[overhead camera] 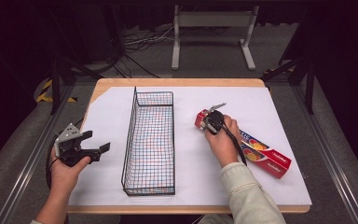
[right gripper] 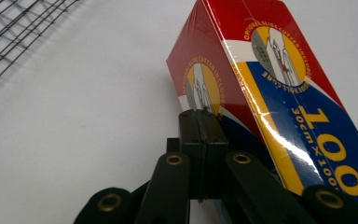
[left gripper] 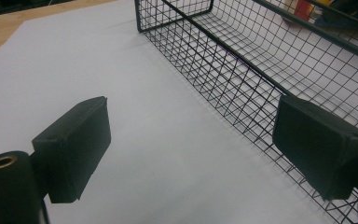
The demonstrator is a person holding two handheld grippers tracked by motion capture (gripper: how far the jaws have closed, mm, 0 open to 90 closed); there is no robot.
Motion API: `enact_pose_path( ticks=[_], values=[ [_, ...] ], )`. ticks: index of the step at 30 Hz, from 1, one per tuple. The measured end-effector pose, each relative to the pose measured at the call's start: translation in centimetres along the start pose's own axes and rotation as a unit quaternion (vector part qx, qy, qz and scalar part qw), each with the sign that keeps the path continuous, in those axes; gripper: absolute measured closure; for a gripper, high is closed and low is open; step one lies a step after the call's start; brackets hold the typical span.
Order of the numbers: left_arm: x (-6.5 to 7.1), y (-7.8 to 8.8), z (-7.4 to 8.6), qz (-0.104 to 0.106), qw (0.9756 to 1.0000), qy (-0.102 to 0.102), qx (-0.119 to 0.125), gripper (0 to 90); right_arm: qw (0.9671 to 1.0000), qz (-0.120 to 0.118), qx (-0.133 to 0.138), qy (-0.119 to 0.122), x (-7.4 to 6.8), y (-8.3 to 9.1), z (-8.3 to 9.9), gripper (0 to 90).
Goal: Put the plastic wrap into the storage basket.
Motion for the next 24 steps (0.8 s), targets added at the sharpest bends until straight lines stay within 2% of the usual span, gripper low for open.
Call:
enact_pose_path(
  ticks=[2, 6, 12, 14, 19, 24],
  values=[
    [0.0, -0.1, 0.0, 0.000, 1.0000, 0.001, -0.001, 12.0, 0.9999, 0.013, 0.002, -0.003, 0.5, -0.1, -0.2, 90.0],
    [0.0, -0.2, 0.3, 0.003, 1.0000, 0.001, -0.001, 12.2, 0.9997, 0.018, 0.005, -0.015, 1.0, -0.4, -0.4, 90.0],
    [-0.3, -0.4, 0.8, 0.008, 0.9998, 0.014, -0.007, 12.2, 0.9995, -0.015, -0.005, -0.026, 0.4, -0.7, 0.3, 88.5],
    [-0.4, -0.4, 0.7, 0.009, 0.9998, 0.018, -0.003, 12.2, 0.9996, -0.016, -0.005, -0.021, 0.2, -0.6, 0.4, 87.2],
    [-0.3, -0.4, 0.4, 0.010, 0.9998, 0.016, -0.002, 12.2, 0.9981, -0.056, 0.025, -0.005, -0.7, 1.7, 1.0, 86.7],
    [-0.3, -0.7, 0.2, 0.011, 0.9998, 0.016, -0.001, 12.2, 0.9966, -0.067, 0.048, -0.005, 0.3, 4.9, 2.2, 87.3]
  ],
)
Point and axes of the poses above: each handheld gripper's, and its own axes: y roughly backward along the jaws, z roughly out of its underside, x roughly to its right, the point moved 8 cm from there along -y, roughly forward along the jaws, and after that the axes turned 2 degrees about -z, right-handed, at the moved point
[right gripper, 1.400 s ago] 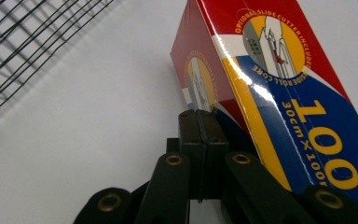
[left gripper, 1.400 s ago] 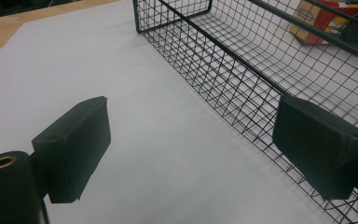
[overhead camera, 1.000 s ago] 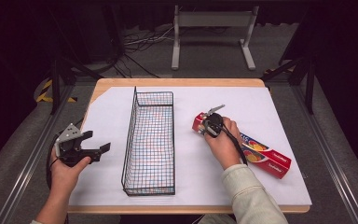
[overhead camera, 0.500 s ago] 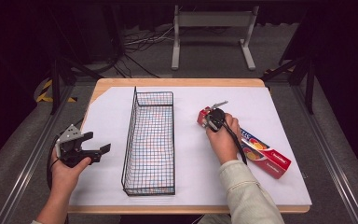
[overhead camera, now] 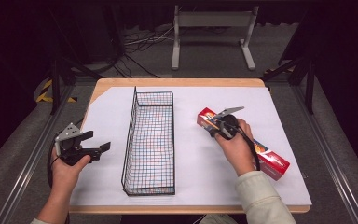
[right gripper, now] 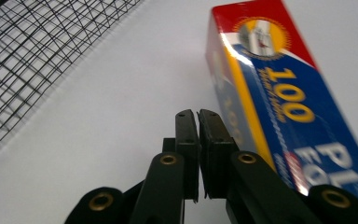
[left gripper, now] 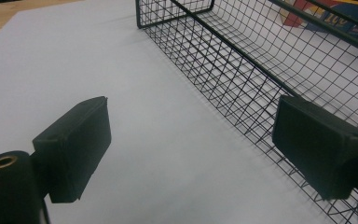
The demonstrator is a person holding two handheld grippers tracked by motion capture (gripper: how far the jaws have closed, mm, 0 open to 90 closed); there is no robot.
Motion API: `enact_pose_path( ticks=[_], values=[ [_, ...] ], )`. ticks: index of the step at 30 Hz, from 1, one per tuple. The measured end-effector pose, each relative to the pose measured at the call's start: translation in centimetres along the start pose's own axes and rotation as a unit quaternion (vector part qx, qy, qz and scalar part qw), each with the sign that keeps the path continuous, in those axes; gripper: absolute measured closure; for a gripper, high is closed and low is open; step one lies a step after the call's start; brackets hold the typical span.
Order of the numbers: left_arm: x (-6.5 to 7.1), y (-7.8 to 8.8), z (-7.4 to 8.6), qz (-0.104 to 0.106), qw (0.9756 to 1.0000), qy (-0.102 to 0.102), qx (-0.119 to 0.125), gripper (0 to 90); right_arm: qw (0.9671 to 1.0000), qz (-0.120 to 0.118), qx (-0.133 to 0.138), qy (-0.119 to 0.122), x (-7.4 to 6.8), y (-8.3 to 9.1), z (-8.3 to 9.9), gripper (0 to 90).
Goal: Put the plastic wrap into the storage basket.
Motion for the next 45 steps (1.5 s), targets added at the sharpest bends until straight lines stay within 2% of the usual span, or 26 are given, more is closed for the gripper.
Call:
enact_pose_path(
  ticks=[5, 10, 11, 16, 18, 24, 32, 37, 40, 42, 45],
  values=[
    [0.4, -0.6, -0.2, 0.004, 1.0000, -0.007, -0.004, 12.2, 0.9994, 0.018, 0.025, -0.018, 2.6, 4.7, 2.3, 87.7],
    [0.6, -0.9, -0.3, 0.006, 0.9999, -0.011, -0.007, 12.2, 0.9973, 0.038, 0.038, -0.050, 5.1, 8.1, 4.9, 87.7],
    [0.6, -0.9, -0.3, 0.006, 0.9999, -0.011, -0.007, 12.2, 0.9973, 0.038, 0.038, -0.050, 5.1, 8.1, 4.9, 87.7],
    [0.8, -1.1, -0.2, 0.008, 0.9998, -0.011, -0.011, 12.2, 0.9936, 0.067, 0.049, -0.076, 7.9, 11.1, 7.9, 89.1],
    [0.8, -1.1, -0.3, 0.007, 0.9998, -0.013, -0.010, 12.2, 0.9929, 0.073, 0.049, -0.080, 8.4, 11.4, 8.4, 89.1],
    [0.7, -1.1, 0.0, 0.008, 0.9998, -0.008, -0.013, 12.2, 0.9866, 0.097, 0.054, -0.119, 10.9, 13.5, 11.3, 89.2],
    [0.6, -1.1, 0.0, 0.006, 0.9999, -0.009, -0.013, 12.2, 0.9815, 0.116, 0.037, -0.147, 12.8, 14.0, 14.3, 89.7],
    [0.5, -1.1, 0.1, 0.006, 0.9999, -0.007, -0.014, 12.2, 0.9796, 0.128, 0.008, -0.155, 13.3, 13.4, 16.5, 89.1],
    [0.5, -1.0, 0.1, 0.006, 0.9999, -0.005, -0.014, 12.1, 0.9782, 0.127, -0.004, -0.164, 13.4, 13.0, 18.3, 89.5],
    [0.6, -1.0, 0.0, 0.007, 0.9998, -0.010, -0.014, 12.1, 0.9782, 0.118, -0.001, -0.171, 13.2, 12.8, 18.9, 89.7],
    [0.8, -1.1, 0.0, 0.006, 0.9998, -0.010, -0.015, 12.1, 0.9802, 0.101, 0.010, -0.170, 12.8, 12.5, 19.0, 88.2]
  ],
)
Point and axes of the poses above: each handheld gripper's, and its own axes: y roughly backward along the jaws, z roughly out of its underside, x roughly to its right, the point moved 8 cm from there along -y, roughly forward along the jaws, and after that the axes turned 2 degrees about -z, right-handed, at the moved point
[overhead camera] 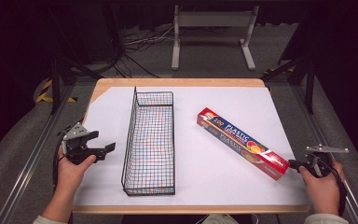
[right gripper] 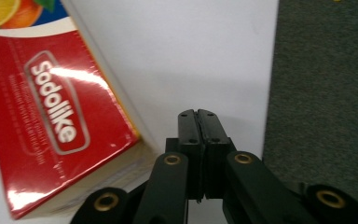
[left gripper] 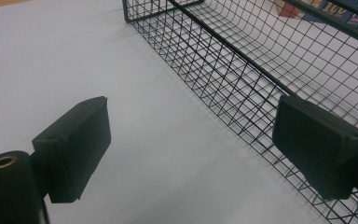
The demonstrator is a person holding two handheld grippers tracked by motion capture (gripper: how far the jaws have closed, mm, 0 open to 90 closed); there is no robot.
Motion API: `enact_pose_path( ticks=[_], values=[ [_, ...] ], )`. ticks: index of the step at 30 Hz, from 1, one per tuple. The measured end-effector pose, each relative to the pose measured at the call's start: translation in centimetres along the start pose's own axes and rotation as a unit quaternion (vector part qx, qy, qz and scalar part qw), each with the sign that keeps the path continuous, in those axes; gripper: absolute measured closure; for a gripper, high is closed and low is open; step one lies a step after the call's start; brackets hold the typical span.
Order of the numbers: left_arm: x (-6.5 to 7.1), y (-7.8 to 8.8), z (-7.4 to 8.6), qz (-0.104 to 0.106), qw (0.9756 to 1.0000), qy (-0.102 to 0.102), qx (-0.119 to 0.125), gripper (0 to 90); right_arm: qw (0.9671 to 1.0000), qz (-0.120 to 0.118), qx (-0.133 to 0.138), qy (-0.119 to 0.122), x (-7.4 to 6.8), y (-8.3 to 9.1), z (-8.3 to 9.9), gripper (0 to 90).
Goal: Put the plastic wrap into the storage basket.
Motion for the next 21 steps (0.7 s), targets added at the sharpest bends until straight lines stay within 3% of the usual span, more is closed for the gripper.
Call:
enact_pose_path(
  ticks=[3, 7, 12, 16, 19, 21],
  values=[
    [0.0, 0.0, 0.0, 0.001, 1.0000, 0.001, 0.000, 12.1, 0.9998, -0.004, 0.003, 0.018, -0.6, 0.0, 0.1, 90.0],
    [-0.1, -0.1, 0.0, 0.001, 1.0000, 0.002, -0.001, 12.0, 0.9999, -0.003, -0.007, 0.012, -1.3, 0.2, 0.4, 90.0],
    [0.0, -0.1, 0.0, 0.002, 1.0000, 0.001, -0.001, 12.0, 0.9996, -0.002, -0.014, 0.022, -2.8, 0.5, 0.9, 90.0],
    [0.2, -0.1, -0.1, 0.003, 1.0000, -0.003, -0.002, 12.1, 0.9994, -0.028, -0.010, 0.019, -5.1, 0.5, 1.2, 90.0],
    [0.2, -0.1, -0.1, 0.003, 1.0000, -0.003, -0.002, 12.0, 0.9985, -0.043, -0.012, 0.030, -6.6, 0.5, 1.2, 90.0],
    [0.1, -0.1, -0.1, 0.001, 1.0000, -0.002, -0.001, 12.0, 0.9973, -0.051, -0.014, 0.050, -8.4, 0.4, 1.1, 90.0]
  ],
)
Point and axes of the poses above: each handheld gripper's, and its own axes: y roughly backward along the jaws, z roughly out of its underside, x roughly to its right, the point moved 8 cm from there along -y, roughly forward along the jaws, and after that the axes turned 2 degrees about -z, right-handed, at the moved point
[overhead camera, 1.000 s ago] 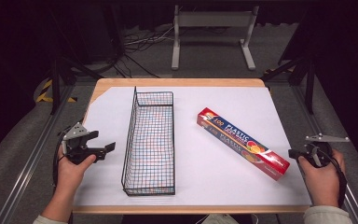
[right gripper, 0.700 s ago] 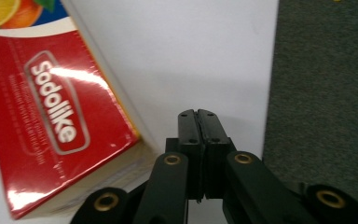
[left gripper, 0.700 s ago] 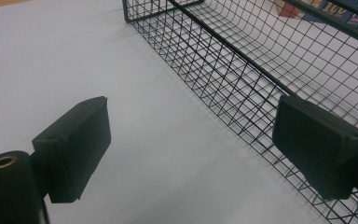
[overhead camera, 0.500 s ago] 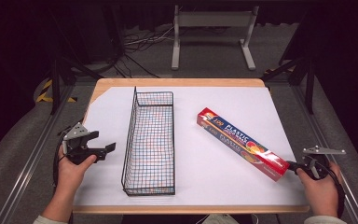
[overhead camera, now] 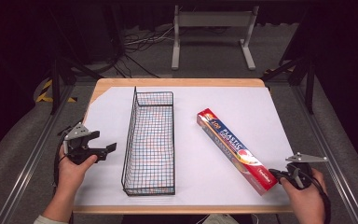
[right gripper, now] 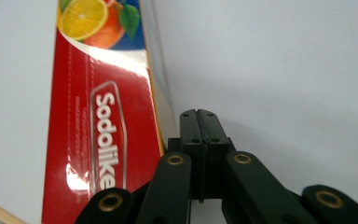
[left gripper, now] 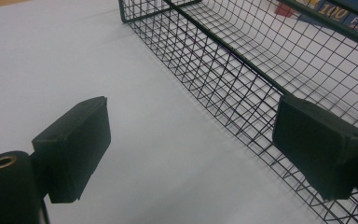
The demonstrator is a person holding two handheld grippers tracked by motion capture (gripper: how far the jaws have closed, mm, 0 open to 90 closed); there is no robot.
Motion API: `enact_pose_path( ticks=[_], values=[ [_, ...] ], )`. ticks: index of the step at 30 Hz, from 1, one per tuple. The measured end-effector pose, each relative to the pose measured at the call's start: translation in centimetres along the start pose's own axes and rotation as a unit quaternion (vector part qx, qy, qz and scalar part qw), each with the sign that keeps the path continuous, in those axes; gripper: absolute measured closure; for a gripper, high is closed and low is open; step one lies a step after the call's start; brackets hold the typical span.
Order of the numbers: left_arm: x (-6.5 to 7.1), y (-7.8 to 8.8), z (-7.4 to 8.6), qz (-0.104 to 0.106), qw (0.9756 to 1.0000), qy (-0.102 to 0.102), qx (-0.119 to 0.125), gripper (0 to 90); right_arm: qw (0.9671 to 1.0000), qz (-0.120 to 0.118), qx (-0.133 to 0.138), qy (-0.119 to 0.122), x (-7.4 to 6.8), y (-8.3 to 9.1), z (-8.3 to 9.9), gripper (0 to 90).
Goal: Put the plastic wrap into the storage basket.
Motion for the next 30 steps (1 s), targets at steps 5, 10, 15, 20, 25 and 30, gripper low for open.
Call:
enact_pose_path(
  ticks=[5, 10, 15, 20, 25, 30],
  values=[
    [0.0, 0.0, 0.1, 0.002, 1.0000, 0.004, 0.000, 12.0, 0.9996, -0.022, -0.013, 0.015, -2.8, -0.5, -0.5, 90.0],
    [0.0, 0.0, 0.1, 0.003, 1.0000, 0.005, 0.000, 12.1, 0.9983, -0.049, -0.022, 0.024, -4.7, -0.9, -0.7, 90.0],
    [0.0, 0.0, 0.1, 0.002, 1.0000, 0.004, -0.001, 12.0, 0.9968, -0.070, -0.025, 0.029, -6.2, -1.1, -0.9, 90.0],
    [-0.1, -0.1, 0.1, 0.002, 1.0000, 0.003, -0.001, 12.1, 0.9954, -0.086, -0.028, 0.033, -7.0, -1.2, -0.9, 90.0],
    [0.0, -0.1, 0.1, 0.003, 1.0000, 0.003, -0.002, 12.1, 0.9930, -0.106, -0.026, 0.046, -8.4, -1.2, -1.1, 90.0],
    [0.0, -0.1, 0.1, 0.004, 1.0000, 0.003, -0.001, 12.0, 0.9906, -0.122, -0.024, 0.057, -9.5, -1.4, -1.4, 90.0]
  ],
)
Point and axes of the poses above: each handheld gripper's, and its own axes: y roughly backward along the jaws, z roughly out of its underside, x roughly to its right, the point moved 8 cm from there along -y, roughly forward along the jaws, and after that the axes turned 2 degrees about -z, right-handed, at the moved point
